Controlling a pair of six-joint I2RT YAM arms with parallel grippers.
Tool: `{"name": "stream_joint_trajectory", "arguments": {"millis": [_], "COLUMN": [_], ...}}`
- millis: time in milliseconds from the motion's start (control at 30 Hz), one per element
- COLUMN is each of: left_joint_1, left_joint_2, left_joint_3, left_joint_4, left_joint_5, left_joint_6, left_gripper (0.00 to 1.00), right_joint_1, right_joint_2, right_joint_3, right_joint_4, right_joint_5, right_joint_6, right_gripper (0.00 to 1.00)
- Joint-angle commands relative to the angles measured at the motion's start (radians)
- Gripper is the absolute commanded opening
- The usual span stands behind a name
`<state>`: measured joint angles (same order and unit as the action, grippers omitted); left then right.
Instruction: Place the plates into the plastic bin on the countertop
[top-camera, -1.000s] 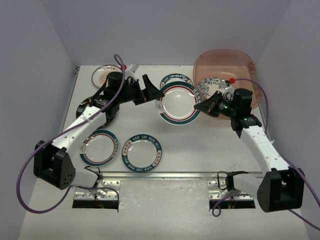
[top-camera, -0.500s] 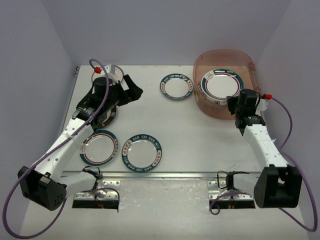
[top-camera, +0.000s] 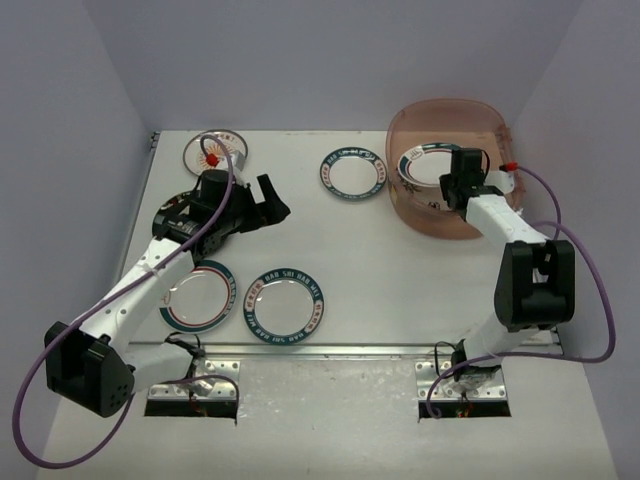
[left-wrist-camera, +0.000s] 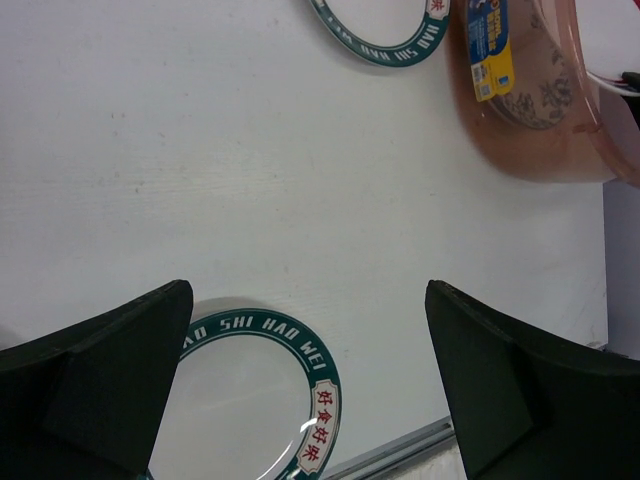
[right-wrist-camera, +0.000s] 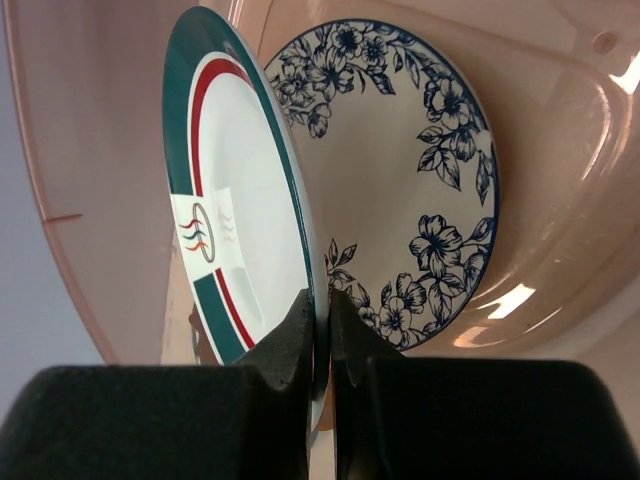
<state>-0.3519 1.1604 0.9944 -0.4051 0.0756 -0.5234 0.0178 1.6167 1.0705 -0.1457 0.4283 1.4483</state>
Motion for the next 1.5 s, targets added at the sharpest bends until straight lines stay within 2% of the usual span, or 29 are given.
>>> {"name": "stream_joint_trajectory", "arguments": {"millis": [0,100,233,333,400,467,567,633,700,767,900,1000,1100,1233,1400,1467], "left_joint_1": [0.002,0.002,0.002,0.002,0.002,0.002,0.002,0.005,0.004,0.004,0.011,0.043,0.053,0.07,0.084,0.1], "left_joint_2": [-0.008,0.016,0.066,0.114,0.16,0.216,0.311,0.368,0.501,0.61,0.87,1.088,1.195,1.331,1.37,1.455], "left_joint_3": [-0.022,-0.022,-0.012,-0.006,0.001,0.017,0.069,0.102,0.199,0.289,0.532,0.685,0.821,0.962,0.962,1.028], "left_joint_4": [0.059,0.073,0.111,0.14,0.174,0.205,0.273,0.312,0.357,0.386,0.385,0.367,0.335,0.296,0.299,0.283], "left_joint_5": [0.036,0.041,0.056,0.062,0.07,0.09,0.134,0.16,0.218,0.254,0.233,0.295,0.309,0.373,0.356,0.421], "left_joint_6": [0.015,0.008,-0.011,-0.037,-0.064,-0.094,-0.128,-0.144,-0.163,-0.174,-0.175,-0.203,-0.198,-0.198,-0.178,-0.202], "left_gripper": [1.0,1.0,1.0,1.0,1.0,1.0,1.0,1.0,1.0,1.0,1.0,0.98,0.94,0.84,0.79,0.64], "right_joint_1": [0.01,0.01,0.01,0.01,0.009,0.007,0.004,0.005,0.007,0.008,0.009,0.008,0.009,0.009,0.008,0.008], "right_joint_2": [0.022,0.03,-0.006,-0.033,-0.059,-0.076,-0.108,-0.145,-0.237,-0.278,-0.385,-0.463,-0.546,-0.605,-0.617,-0.622], "right_joint_3": [0.075,0.078,0.051,0.061,0.085,0.103,0.142,0.124,0.075,0.077,0.077,0.02,-0.082,-0.158,-0.175,-0.183], "right_joint_4": [0.008,-0.002,-0.019,-0.063,-0.099,-0.13,-0.137,-0.056,0.059,0.101,0.051,0.037,0.058,0.078,0.075,0.096], "right_joint_5": [0.057,0.041,0.037,0.036,0.016,-0.03,-0.135,-0.23,-0.443,-0.524,-0.888,-1.164,-1.299,-1.346,-1.355,-1.35], "right_joint_6": [-0.05,-0.075,-0.066,-0.062,-0.07,-0.105,-0.185,-0.251,-0.392,-0.473,-0.629,-0.683,-0.684,-0.687,-0.692,-0.674], "right_gripper": [0.12,0.36,0.44,0.57,0.75,0.88,0.91,0.92,0.99,0.99,0.99,0.99,0.99,0.99,0.99,0.99]}}
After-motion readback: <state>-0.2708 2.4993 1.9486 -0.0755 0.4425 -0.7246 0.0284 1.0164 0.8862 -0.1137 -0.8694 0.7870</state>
